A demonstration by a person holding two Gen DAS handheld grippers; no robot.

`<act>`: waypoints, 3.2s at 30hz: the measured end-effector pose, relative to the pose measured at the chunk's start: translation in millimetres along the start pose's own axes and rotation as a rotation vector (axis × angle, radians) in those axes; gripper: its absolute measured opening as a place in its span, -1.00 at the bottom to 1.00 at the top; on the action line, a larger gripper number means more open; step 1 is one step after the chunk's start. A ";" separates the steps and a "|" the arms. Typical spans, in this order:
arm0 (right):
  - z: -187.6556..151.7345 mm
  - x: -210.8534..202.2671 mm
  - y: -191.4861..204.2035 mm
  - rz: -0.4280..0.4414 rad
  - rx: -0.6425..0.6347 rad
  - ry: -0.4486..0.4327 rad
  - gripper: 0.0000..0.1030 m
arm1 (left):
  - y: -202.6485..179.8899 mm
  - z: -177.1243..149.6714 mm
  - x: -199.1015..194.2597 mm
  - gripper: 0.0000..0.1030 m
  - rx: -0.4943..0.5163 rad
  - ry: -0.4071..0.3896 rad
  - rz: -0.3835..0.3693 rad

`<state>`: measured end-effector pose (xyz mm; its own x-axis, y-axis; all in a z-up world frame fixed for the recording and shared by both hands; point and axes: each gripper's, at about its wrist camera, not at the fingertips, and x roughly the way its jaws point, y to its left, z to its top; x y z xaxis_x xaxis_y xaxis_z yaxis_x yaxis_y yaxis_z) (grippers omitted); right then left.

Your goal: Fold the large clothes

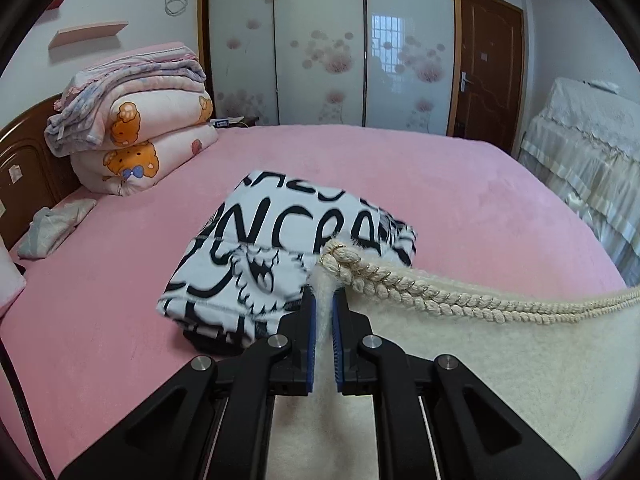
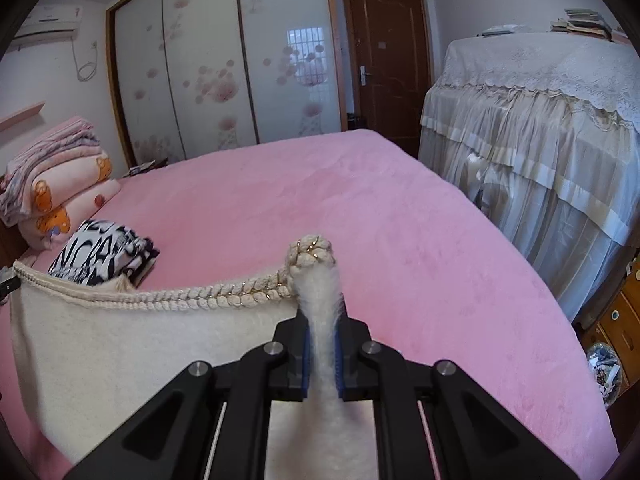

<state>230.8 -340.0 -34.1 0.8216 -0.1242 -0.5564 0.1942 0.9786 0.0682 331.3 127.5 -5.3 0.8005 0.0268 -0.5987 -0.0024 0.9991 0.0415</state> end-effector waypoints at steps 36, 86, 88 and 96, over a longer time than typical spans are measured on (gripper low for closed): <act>-91.3 84.3 160.9 0.177 -0.067 0.352 -0.37 | -126.5 -147.0 49.5 0.01 0.048 0.303 -0.087; -81.3 -40.1 62.8 0.002 0.034 0.232 -0.34 | -75.4 -132.6 -82.7 0.37 -0.046 0.428 -0.114; -79.3 -49.9 73.8 0.025 0.021 0.225 -0.34 | -73.2 -130.4 -92.5 0.37 -0.052 0.423 -0.120; -84.5 -87.7 112.7 0.105 0.018 0.192 -0.30 | -54.7 -134.9 -124.6 0.38 -0.069 0.407 -0.116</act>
<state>135.3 -205.0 -47.6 0.7208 0.0138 -0.6930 0.1236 0.9812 0.1482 150.9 73.8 -40.8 0.4962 -0.0892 -0.8636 0.0221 0.9957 -0.0901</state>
